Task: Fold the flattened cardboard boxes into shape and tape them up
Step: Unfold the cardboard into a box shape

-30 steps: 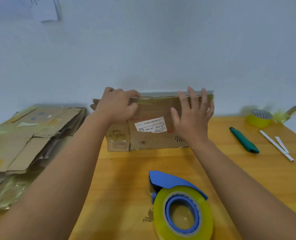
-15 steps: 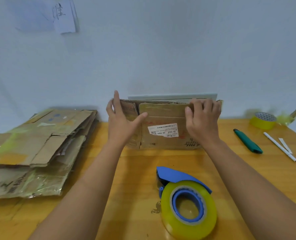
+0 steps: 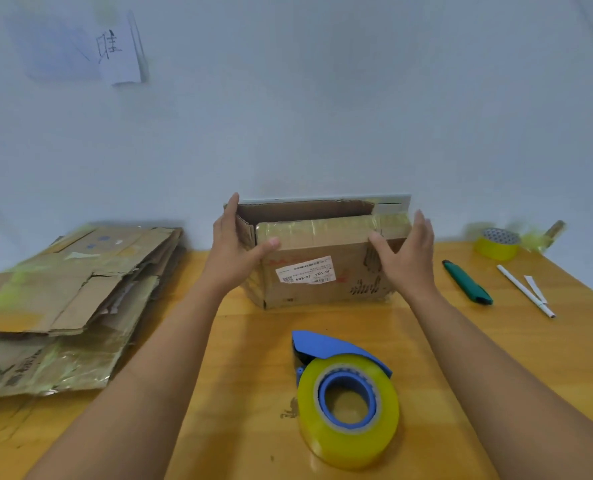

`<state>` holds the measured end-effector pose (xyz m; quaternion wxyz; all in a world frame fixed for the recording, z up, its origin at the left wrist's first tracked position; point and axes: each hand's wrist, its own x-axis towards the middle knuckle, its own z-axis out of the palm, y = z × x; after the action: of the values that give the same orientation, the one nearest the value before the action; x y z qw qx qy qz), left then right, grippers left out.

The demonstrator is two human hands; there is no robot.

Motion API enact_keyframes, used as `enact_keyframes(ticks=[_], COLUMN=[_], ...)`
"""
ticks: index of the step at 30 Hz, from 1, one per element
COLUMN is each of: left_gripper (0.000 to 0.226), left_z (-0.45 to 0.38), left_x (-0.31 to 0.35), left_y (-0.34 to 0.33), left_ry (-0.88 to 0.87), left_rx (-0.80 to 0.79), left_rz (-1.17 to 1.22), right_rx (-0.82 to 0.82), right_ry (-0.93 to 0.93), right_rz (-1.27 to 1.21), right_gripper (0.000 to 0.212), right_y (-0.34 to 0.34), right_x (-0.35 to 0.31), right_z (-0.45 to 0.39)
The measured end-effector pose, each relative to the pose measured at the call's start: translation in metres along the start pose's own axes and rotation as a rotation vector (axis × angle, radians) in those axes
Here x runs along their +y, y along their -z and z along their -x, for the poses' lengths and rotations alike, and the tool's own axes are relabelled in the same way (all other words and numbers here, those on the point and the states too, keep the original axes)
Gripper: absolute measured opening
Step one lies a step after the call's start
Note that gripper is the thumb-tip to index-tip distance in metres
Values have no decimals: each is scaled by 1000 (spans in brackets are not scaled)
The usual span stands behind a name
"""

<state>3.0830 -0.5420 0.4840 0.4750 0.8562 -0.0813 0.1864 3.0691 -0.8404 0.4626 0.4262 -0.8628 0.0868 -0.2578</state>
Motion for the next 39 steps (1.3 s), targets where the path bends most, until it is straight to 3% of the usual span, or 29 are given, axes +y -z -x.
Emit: enact_keyframes(ticks=[2, 5, 13, 17, 21, 24, 27, 31, 35, 39], left_gripper=[117, 124, 113, 94, 68, 94, 95, 50, 59, 58], left_z=[2, 4, 8, 16, 16, 15, 14, 20, 24, 26], left_x=[2, 5, 6, 15, 24, 22, 21, 17, 11, 11], left_y=[-1, -3, -6, -3, 12, 20, 18, 22, 28, 22], left_ry=[13, 43, 183, 271, 227, 279, 452, 354, 261, 201], left_rx=[-27, -83, 7, -54, -67, -71, 48, 10, -138, -150], left_rz=[75, 170, 158, 263, 529, 663, 508, 659, 733, 615], right_rx=[-77, -77, -90, -117, -97, -185, -264, -234, -270, -329], right_ry=[-84, -79, -163, -190, -285, -409, -423, -481, -514, -399], right_rz=[-166, -209, -280, -349, -773, -1013, -918, -832, -918, -858], right_gripper=[95, 88, 86, 83, 62, 62, 61, 61, 58, 26], right_y=[0, 1, -6, -11, -5, 3, 4, 8, 12, 10], right_x=[1, -5, -5, -8, -14, -13, -16, -14, -11, -13], right_z=[0, 1, 1, 0, -6, -10, -8, -6, -5, -6])
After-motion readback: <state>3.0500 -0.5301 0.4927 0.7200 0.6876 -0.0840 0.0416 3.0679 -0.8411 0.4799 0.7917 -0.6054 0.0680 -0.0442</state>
